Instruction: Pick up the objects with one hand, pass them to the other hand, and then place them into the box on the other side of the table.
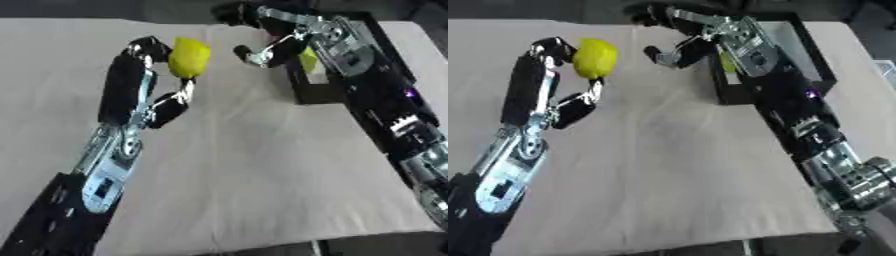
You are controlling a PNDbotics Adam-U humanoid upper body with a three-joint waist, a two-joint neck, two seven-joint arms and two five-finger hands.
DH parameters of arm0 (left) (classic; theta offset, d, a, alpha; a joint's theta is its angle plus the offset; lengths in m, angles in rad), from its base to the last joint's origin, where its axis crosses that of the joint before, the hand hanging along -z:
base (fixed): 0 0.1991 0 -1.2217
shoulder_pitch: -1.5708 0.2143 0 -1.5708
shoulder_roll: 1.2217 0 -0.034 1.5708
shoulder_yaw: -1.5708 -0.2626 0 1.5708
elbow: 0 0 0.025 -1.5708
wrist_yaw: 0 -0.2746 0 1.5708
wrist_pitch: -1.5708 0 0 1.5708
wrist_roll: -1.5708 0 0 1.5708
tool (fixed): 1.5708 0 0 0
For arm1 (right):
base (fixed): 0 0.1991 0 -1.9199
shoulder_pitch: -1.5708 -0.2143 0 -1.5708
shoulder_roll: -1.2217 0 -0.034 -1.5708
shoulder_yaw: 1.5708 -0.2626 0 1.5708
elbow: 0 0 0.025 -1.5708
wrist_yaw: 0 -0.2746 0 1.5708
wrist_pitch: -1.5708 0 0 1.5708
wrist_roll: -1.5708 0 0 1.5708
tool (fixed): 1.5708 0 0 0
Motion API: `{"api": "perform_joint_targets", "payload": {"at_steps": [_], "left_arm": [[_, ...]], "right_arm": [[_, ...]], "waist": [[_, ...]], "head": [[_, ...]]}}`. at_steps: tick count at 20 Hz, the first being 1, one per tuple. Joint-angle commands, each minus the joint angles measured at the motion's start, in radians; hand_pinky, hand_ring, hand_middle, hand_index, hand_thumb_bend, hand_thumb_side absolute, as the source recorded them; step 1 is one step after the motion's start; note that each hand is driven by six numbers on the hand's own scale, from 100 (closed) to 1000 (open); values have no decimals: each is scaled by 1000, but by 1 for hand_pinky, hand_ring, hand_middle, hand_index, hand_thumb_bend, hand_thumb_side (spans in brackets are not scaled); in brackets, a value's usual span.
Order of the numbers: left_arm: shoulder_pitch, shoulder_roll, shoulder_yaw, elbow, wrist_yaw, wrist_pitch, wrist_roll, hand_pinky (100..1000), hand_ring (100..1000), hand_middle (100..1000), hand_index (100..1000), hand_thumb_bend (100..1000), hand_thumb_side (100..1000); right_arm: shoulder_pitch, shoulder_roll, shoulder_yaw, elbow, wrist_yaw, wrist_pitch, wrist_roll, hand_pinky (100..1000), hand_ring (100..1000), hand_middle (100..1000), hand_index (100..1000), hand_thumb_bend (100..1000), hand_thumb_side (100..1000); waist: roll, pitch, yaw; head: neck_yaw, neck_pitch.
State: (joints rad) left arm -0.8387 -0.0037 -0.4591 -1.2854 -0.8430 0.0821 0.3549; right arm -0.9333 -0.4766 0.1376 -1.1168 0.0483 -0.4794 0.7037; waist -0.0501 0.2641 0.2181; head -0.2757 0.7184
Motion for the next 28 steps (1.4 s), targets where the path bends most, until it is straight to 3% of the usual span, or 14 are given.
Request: {"api": "perform_joint_targets", "payload": {"at_steps": [1,4,10,18,23,25,26,28], "left_arm": [[-28,-18,1,-12,-21,-3,10,592,573,490,449,100,153],[-30,-30,3,-15,-44,-7,23,593,574,490,451,100,147],[-31,-44,11,5,-100,-2,41,595,576,491,452,100,129],[-30,-53,16,29,-125,-6,52,594,576,490,452,100,127],[-27,-50,27,53,-133,9,64,592,575,490,452,100,115],[-26,-49,33,64,-136,19,68,589,575,490,451,100,112],[-24,-49,35,69,-136,23,70,588,574,489,451,100,111],[-22,-48,40,79,-136,29,74,587,574,489,450,100,100]], "right_arm": [[-27,-3,4,-17,15,-199,203,1000,1000,1000,1000,100,193],[-29,5,16,-11,30,-200,203,1000,1000,1000,1000,100,224],[-24,13,44,1,41,-162,203,1000,1000,1000,1000,100,373],[-19,15,63,-3,29,-146,203,1000,1000,1000,1000,100,409],[-13,4,63,-13,27,-152,203,1000,1000,1000,1000,100,351],[-11,-3,60,-15,32,-158,203,1000,1000,1000,1000,100,267],[-11,-6,57,-15,37,-162,203,1000,1000,1000,1000,100,183],[-8,-12,55,-14,46,-171,203,1000,1000,1000,1000,100,124]], "waist": [[2,-14,7],[0,-7,16],[-6,0,20],[-12,3,23],[-12,4,20],[-12,5,18],[-12,5,17],[-11,6,15]], "head": [[-1,-14],[-6,-18],[-16,-21],[-24,-20],[-20,-17],[-20,-16],[-19,-15],[-19,-13]]}}
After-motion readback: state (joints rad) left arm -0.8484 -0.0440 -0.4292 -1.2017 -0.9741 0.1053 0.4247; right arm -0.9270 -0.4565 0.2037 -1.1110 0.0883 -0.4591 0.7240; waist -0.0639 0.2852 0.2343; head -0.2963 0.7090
